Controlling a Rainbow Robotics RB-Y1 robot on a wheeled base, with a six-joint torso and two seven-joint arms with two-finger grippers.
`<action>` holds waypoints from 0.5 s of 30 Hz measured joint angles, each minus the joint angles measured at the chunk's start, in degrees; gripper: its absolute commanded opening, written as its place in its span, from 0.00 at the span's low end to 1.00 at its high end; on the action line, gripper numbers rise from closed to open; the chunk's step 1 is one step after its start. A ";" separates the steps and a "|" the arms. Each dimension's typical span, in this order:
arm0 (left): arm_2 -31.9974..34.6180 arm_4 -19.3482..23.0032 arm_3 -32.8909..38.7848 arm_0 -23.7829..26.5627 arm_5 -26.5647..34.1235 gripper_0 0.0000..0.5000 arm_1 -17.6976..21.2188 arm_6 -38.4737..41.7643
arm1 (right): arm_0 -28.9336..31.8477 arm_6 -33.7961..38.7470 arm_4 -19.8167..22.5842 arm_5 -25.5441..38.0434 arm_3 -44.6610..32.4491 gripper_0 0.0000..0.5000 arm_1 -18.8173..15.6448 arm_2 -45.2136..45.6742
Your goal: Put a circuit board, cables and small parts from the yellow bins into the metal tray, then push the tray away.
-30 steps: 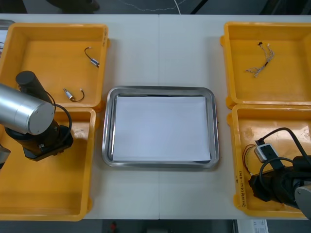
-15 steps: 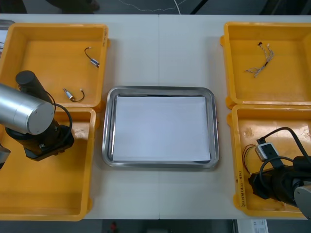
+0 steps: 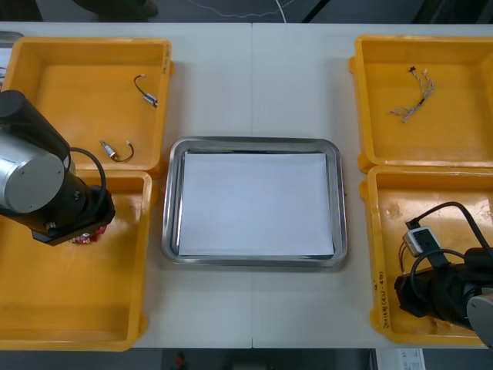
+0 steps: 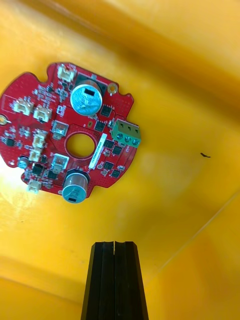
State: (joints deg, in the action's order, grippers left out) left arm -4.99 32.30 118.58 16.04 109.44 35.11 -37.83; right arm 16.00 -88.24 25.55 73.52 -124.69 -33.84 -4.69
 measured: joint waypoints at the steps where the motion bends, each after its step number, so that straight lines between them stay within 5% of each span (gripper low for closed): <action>1: 0.26 0.22 0.63 -0.21 0.00 0.00 0.30 -0.01 | -0.01 0.00 0.01 0.37 -0.22 0.00 0.00 0.11; 15: 9.56 3.01 7.96 -0.87 0.05 0.00 1.37 -4.43 | -1.99 0.00 5.09 15.39 -4.97 0.00 -0.01 8.61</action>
State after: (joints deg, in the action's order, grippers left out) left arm 4.57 35.31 126.54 15.17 109.49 36.48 -42.25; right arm 14.01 -88.24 30.64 88.91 -129.66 -33.85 3.92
